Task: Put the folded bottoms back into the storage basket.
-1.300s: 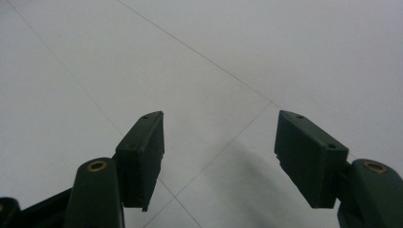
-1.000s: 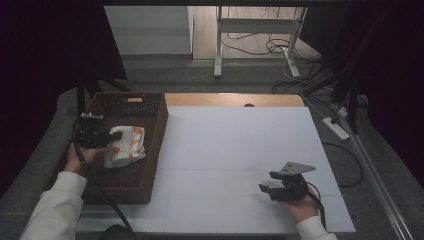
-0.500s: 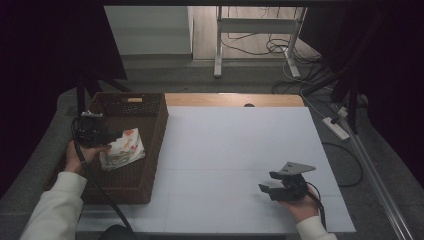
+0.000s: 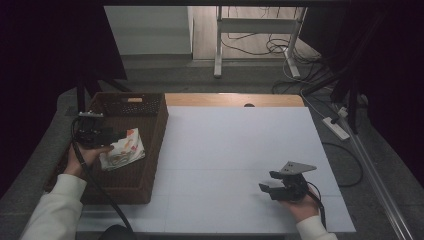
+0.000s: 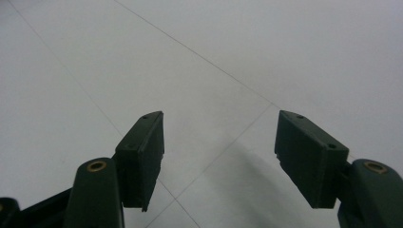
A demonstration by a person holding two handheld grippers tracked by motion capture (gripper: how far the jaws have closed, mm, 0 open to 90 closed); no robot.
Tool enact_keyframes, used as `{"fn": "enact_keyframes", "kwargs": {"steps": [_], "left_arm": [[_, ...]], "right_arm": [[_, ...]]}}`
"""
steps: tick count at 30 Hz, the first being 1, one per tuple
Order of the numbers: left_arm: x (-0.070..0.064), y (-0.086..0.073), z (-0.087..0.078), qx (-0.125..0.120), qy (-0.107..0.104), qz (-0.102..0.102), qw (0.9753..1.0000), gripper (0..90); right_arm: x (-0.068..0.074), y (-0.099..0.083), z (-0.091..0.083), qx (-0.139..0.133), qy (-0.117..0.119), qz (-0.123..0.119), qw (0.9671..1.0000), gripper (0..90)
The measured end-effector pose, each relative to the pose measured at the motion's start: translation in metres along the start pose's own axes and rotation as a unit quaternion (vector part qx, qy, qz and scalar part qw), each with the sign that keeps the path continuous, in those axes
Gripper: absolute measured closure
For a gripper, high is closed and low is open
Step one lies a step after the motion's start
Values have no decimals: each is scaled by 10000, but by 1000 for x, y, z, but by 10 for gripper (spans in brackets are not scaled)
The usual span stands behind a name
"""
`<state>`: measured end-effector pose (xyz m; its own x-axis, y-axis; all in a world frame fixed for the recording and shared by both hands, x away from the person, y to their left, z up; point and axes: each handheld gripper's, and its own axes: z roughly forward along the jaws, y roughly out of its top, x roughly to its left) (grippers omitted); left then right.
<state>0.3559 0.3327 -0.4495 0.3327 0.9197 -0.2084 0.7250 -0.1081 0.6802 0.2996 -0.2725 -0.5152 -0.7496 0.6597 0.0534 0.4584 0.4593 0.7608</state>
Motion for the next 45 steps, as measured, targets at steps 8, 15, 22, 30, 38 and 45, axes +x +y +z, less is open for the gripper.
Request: {"fn": "enact_keyframes", "kwargs": {"steps": [8,15,22,30,38,45], "left_arm": [[-15,-7,-7,-129,-345,84,9993,326],[-24,-12,-15,-327,-602,39,9976,326],[-45,-17,-24,-412,-841,153,9955,328],[-73,-27,-30,-439,-1028,375,9930,317],[-100,-36,-33,-498,-1237,504,9898,299],[-123,-42,-34,-487,-1359,705,9870,278]], "right_arm": [[-3,1,0,-80,66,74,9999,340],[-6,2,1,-127,133,93,9998,340],[-8,4,0,-162,147,59,9997,339],[-9,9,-3,-219,107,-16,9997,338],[-7,12,-8,-318,103,-93,9994,338],[-10,15,-16,-493,145,-83,9986,338]]}}
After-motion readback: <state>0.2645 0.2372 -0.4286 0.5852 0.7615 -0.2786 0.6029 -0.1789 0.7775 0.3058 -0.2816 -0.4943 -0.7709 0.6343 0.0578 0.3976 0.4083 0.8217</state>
